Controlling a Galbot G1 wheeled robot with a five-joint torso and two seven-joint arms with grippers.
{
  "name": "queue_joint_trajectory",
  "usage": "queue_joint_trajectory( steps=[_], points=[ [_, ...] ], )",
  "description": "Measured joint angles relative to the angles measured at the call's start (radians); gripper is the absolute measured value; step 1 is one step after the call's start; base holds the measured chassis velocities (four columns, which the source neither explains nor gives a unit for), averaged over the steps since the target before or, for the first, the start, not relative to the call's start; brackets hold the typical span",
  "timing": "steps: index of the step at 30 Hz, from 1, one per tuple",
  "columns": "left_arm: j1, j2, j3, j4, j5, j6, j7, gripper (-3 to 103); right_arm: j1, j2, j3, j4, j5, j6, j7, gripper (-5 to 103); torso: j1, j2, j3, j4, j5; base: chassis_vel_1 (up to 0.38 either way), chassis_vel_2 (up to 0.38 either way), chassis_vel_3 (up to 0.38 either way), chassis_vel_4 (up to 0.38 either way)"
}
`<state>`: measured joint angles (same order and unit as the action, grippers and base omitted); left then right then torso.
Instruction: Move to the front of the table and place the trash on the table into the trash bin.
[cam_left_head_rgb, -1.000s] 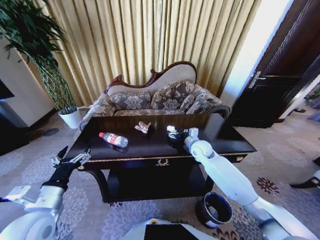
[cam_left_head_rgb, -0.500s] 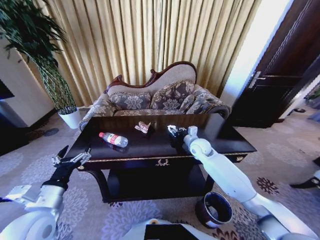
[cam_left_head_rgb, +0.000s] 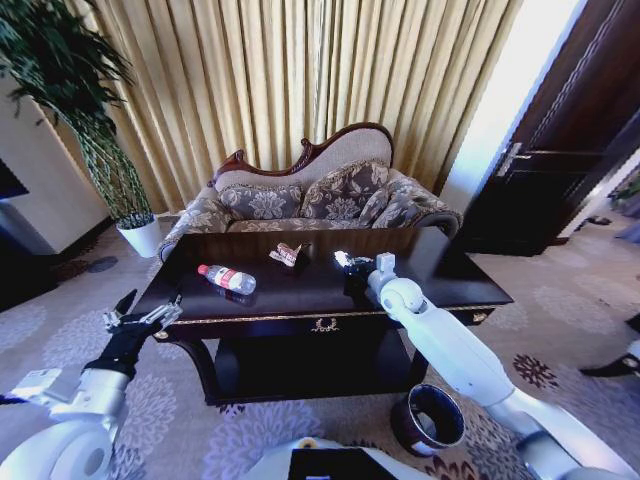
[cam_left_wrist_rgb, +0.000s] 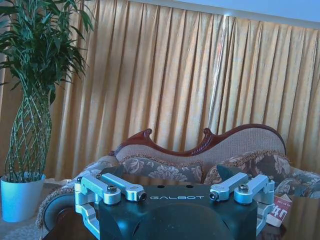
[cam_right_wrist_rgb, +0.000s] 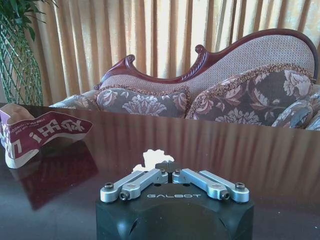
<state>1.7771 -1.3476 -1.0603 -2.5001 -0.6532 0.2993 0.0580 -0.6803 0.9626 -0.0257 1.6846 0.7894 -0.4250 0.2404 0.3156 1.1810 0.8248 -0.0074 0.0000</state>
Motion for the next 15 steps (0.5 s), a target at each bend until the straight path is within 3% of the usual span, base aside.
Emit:
queue_joint_trajectory(
  steps=[8,15],
  points=[
    [-0.015,-0.001,0.005,0.0,-0.003,0.0,-0.001,100,-0.066,-0.021,0.08,0.093,0.002,0.022,0.029,0,0.0,0.0,0.0,0.0001,0.0001,0.0,0.0,0.0,0.0],
    [-0.036,0.011,0.001,0.0,-0.018,0.0,-0.001,100,-0.253,-0.111,0.305,0.291,0.005,0.039,0.057,0,0.0,0.0,0.0,-0.0003,0.0001,0.0,0.0,0.0,0.0]
  ],
)
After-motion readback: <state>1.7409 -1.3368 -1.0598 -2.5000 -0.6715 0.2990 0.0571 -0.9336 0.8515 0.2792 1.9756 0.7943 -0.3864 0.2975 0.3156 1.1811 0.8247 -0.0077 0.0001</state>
